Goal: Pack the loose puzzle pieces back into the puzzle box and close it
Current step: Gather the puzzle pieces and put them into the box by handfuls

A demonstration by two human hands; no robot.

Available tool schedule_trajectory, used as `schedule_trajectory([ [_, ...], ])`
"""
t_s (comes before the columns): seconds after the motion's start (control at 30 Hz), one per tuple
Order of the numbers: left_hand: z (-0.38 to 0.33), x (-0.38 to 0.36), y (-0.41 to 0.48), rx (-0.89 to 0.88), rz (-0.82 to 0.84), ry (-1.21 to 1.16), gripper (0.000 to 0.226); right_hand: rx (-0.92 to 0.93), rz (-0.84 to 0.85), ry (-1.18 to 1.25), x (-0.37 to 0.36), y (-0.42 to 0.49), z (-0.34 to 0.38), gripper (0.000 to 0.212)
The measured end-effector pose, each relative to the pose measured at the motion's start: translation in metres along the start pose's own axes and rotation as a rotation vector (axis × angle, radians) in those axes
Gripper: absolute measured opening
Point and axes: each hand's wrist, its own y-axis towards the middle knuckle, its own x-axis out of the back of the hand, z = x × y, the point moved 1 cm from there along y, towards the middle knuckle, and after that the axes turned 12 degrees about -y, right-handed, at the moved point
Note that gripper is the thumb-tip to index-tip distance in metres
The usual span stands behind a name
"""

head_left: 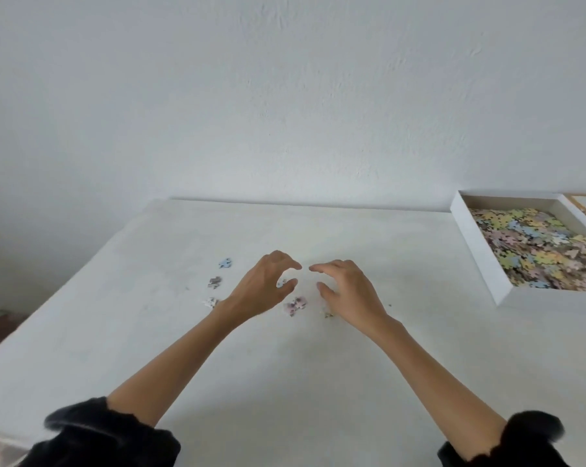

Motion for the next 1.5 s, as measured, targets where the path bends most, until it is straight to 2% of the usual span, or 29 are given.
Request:
schedule_trajectory([
  [0.13,0.024,-0.003,-0.02,0.0,0.027,-0.025,0.032,-0.049,-0.033,-0.046,-0.024,-0.02,0.001,0.037],
  [0.3,0.041,0.0,-0.028,-0.035,0.044,-0.046,0.039,-0.185,-0.088,-0.102,-0.027,-0.035,-0.001,0.054],
  [0.47,0.045,0.001,-0.027,-0.051,0.019,-0.067,0.04,-0.266,-0.133,-0.149,-0.025,-0.039,-0.006,0.037],
  [0.6,0.046,-0.001,-0.025,-0.047,-0.009,-0.084,0.038,-0.326,-0.173,-0.066,-0.023,-0.034,0.001,0.014],
  [0.7,0.047,-0.002,-0.024,-0.057,-0.029,-0.091,0.035,-0.335,-0.169,-0.024,-0.023,-0.032,0.002,0.008],
  [1.0,0.048,-0.003,-0.023,-0.1,-0.048,-0.129,0.024,-0.234,-0.384,0.275,-0.012,-0.035,0.001,0.021],
  [1.1,0.046,-0.002,-0.023,-0.123,-0.058,-0.161,0.02,-0.251,-0.353,0.323,-0.013,-0.036,-0.004,0.029],
  [1.37,0.041,0.01,-0.019,-0.075,-0.125,-0.258,0.011,-0.317,-0.352,0.421,-0.012,-0.036,-0.012,0.018],
  [1.43,0.041,0.013,-0.017,-0.036,-0.128,-0.327,0.003,-0.319,-0.344,0.461,-0.012,-0.035,-0.01,0.016],
  [1.5,0.04,0.016,-0.016,-0.013,-0.143,-0.372,0.011,-0.333,-0.322,0.527,-0.012,-0.035,-0.008,0.013],
])
